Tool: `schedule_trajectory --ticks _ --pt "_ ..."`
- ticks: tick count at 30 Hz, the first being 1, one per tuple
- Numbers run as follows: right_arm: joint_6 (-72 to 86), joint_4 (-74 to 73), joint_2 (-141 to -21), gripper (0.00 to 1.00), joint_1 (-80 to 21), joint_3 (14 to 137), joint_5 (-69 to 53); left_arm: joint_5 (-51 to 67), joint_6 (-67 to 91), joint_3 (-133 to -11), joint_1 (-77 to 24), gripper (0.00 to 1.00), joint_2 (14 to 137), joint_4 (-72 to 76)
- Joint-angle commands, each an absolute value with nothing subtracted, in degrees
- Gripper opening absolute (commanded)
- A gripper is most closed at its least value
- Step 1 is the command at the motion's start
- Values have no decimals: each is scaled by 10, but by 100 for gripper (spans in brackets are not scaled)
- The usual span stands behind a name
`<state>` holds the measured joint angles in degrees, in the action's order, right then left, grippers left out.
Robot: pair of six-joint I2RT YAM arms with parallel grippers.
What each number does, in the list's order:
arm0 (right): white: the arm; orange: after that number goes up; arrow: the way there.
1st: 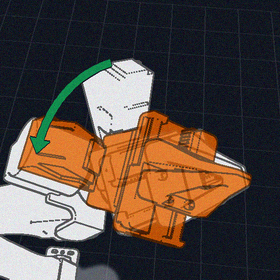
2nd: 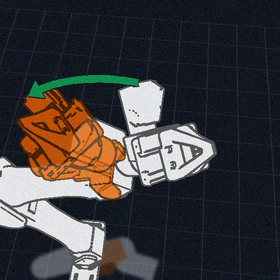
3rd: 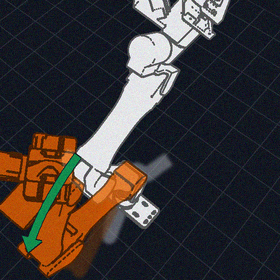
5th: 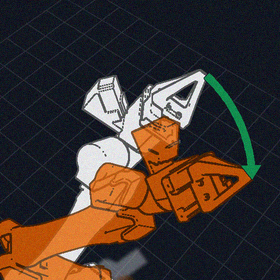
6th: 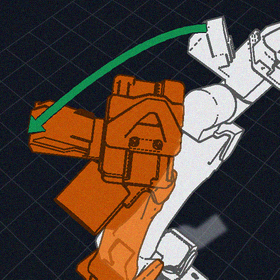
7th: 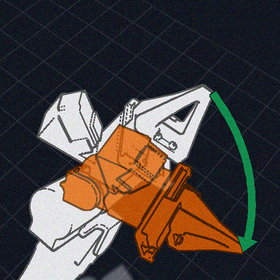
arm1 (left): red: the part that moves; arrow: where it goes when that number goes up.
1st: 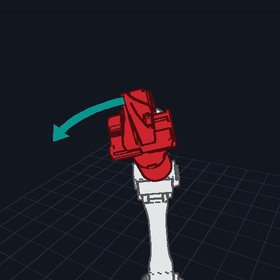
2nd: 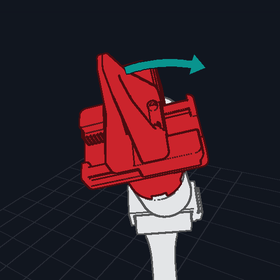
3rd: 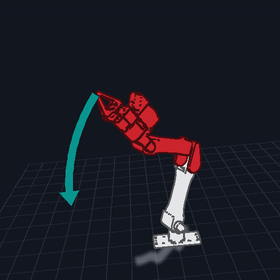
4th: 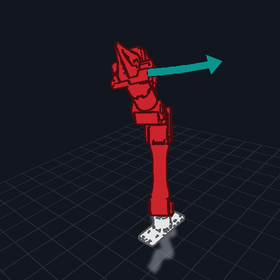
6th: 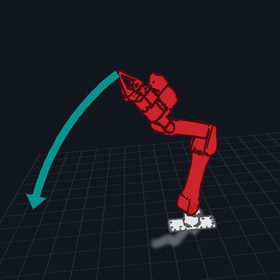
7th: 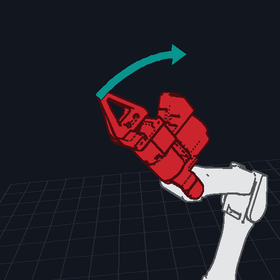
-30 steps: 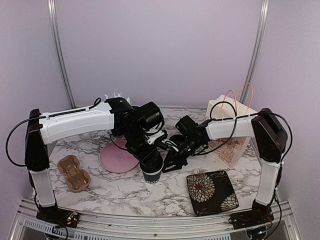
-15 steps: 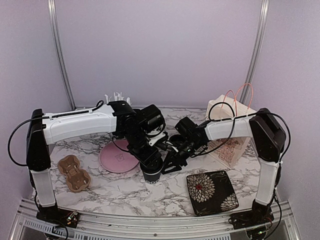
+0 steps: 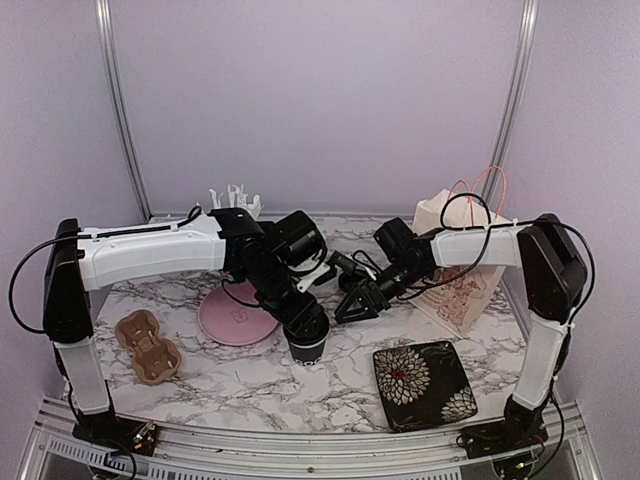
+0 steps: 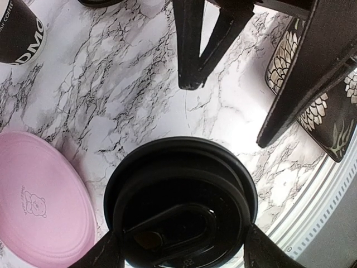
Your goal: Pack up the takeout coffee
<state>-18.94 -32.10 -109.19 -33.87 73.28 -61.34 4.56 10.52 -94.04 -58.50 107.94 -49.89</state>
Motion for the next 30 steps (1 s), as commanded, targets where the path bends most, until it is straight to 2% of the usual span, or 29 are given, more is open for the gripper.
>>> schedule_trajectory --ticks 1,8,11,16,19,24,30 --pt "-122 -303 -1085 54 -344 731 -683 61 119 -902 -585 69 1097 -496" --pt "-32 -247 -1110 39 -348 729 -747 70 130 -889 -588 69 1097 -479" --pt "-17 -242 -1118 30 -352 732 -749 71 132 -887 -589 69 1097 -476" --pt "-17 -251 -1117 30 -353 730 -714 74 134 -886 -591 69 1099 -475" --pt "-16 -253 -1102 37 -344 727 -698 74 135 -885 -591 69 1097 -475" --pt "-4 -243 -1064 43 -330 704 -631 70 138 -879 -591 69 1089 -475" --pt "32 -227 -1075 36 -339 698 -670 69 138 -876 -592 69 1088 -475"
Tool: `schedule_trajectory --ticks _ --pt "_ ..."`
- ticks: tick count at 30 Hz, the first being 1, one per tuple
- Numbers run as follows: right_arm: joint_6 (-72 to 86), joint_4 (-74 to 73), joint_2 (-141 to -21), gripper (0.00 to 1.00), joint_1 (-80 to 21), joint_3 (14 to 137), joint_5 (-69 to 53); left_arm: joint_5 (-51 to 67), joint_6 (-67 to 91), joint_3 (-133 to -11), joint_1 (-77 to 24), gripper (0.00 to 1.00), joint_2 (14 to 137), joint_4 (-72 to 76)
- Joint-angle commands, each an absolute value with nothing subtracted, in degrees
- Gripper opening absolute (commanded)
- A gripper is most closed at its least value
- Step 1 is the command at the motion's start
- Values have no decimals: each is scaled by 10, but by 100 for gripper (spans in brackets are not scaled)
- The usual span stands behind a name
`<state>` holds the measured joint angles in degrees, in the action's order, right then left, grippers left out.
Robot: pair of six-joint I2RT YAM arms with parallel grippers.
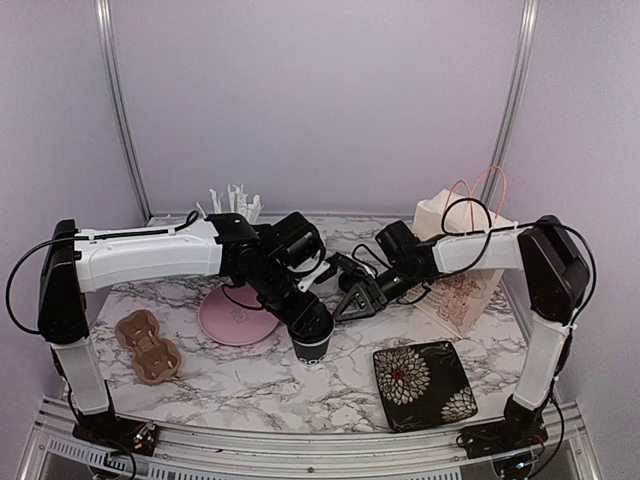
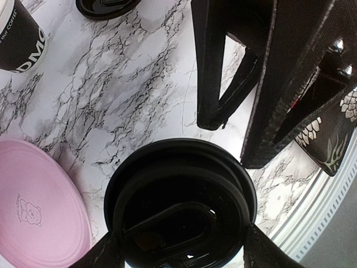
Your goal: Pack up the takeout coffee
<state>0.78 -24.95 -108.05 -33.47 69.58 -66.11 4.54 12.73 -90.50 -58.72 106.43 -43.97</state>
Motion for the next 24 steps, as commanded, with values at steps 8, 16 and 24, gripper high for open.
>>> schedule_trajectory --ticks 8,16,24 --pt "46 -222 -1104 27 -363 714 -697 74 136 -880 -595 69 1100 -475" --pt "73 -200 -1117 21 -364 710 -705 76 139 -884 -600 69 1113 -474" --pt "73 -239 -1136 14 -383 710 -647 80 148 -880 -615 69 1127 -470"
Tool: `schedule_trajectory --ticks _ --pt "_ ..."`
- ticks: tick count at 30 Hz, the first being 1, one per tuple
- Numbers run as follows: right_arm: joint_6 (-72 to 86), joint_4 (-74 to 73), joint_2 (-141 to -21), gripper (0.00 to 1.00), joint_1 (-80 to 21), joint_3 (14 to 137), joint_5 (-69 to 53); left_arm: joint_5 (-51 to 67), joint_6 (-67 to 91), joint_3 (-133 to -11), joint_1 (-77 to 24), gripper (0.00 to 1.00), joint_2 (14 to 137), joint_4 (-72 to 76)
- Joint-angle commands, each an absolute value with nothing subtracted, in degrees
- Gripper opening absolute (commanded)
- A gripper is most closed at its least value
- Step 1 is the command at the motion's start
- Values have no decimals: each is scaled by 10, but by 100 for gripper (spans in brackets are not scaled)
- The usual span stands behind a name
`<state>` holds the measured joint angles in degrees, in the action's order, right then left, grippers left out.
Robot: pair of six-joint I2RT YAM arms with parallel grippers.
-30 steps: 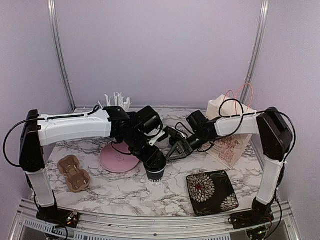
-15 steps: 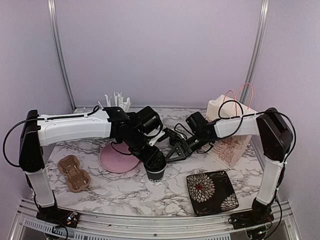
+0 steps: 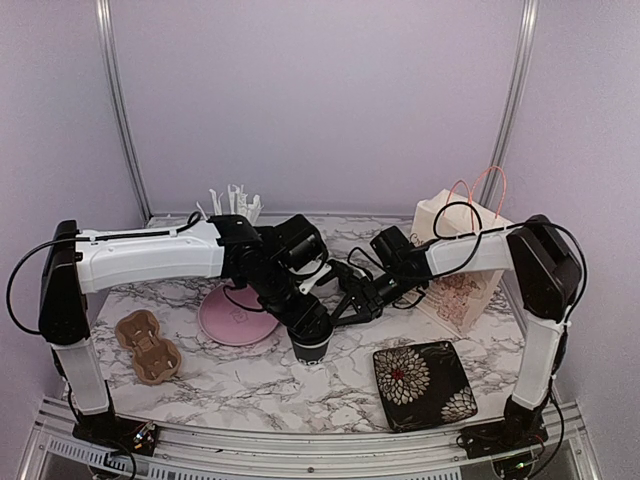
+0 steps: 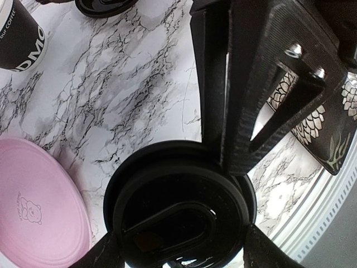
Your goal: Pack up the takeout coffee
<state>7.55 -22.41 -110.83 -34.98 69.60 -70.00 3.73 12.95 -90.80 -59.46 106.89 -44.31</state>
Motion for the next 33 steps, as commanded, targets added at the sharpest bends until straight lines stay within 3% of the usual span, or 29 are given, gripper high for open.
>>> schedule_trajectory --ticks 1,6,16,21,28,33 --pt "70 -243 -1141 13 -385 710 -637 81 149 -874 -617 69 1128 -467" --pt "60 -260 -1169 1 -396 709 -590 85 163 -840 -626 68 1126 -442" --pt "39 -275 -1197 0 -424 708 -543 85 193 -771 -641 69 1114 -377" --pt "28 -280 -1180 13 -415 732 -624 84 200 -762 -644 69 1110 -371" --pt "16 -306 -1128 41 -405 724 -640 73 214 -748 -645 68 1096 -370" --pt "28 -289 -1102 38 -403 688 -661 68 225 -746 -645 68 1092 -370"
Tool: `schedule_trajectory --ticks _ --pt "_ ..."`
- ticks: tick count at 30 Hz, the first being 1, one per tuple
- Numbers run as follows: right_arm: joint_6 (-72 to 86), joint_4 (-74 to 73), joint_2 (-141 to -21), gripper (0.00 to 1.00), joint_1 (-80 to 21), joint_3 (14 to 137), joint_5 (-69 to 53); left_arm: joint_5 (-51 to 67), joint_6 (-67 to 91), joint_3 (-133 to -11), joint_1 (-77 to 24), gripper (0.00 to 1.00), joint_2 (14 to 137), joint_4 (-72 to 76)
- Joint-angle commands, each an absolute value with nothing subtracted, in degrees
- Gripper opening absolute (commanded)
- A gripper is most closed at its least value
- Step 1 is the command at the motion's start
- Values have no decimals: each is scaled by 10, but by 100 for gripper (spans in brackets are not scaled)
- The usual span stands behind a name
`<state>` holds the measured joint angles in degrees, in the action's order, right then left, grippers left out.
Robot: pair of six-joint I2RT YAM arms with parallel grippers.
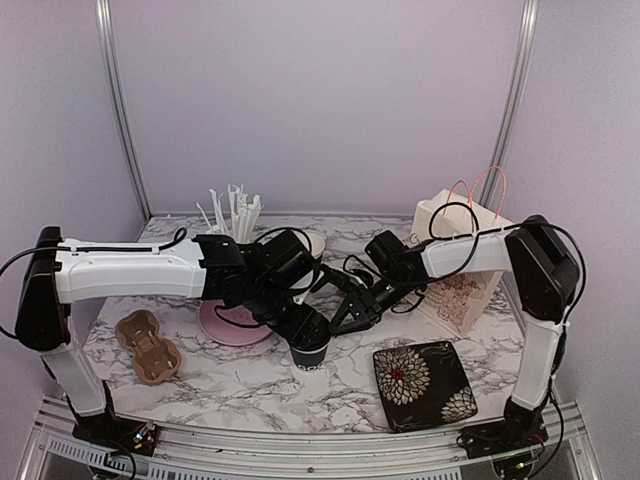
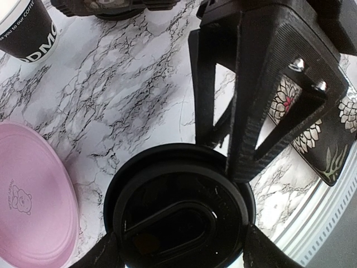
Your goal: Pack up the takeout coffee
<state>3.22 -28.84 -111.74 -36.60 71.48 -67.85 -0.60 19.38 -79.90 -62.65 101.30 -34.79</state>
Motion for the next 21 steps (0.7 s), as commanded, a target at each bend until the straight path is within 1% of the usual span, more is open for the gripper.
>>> schedule_trajectory --ticks 1,4,8,11,16,20,21 --pt "33 -284 -1099 36 -404 685 -666 67 226 -746 -645 68 1092 -369" --pt "38 -281 -1098 31 -413 683 -677 66 229 -750 -645 68 1092 -370" --pt "47 -278 -1096 31 -417 683 -685 70 232 -751 -645 68 1089 -370" --pt "80 -255 -1098 28 -416 682 -687 70 231 -753 -645 68 1088 -370" --pt "120 -234 -1127 31 -415 697 -714 71 232 -758 -645 68 1087 -371" --pt "142 -227 -1138 31 -416 703 -730 70 240 -761 -646 68 1088 -370" --pt "149 -221 -1138 29 -416 699 -732 69 242 -762 -646 68 1088 -370"
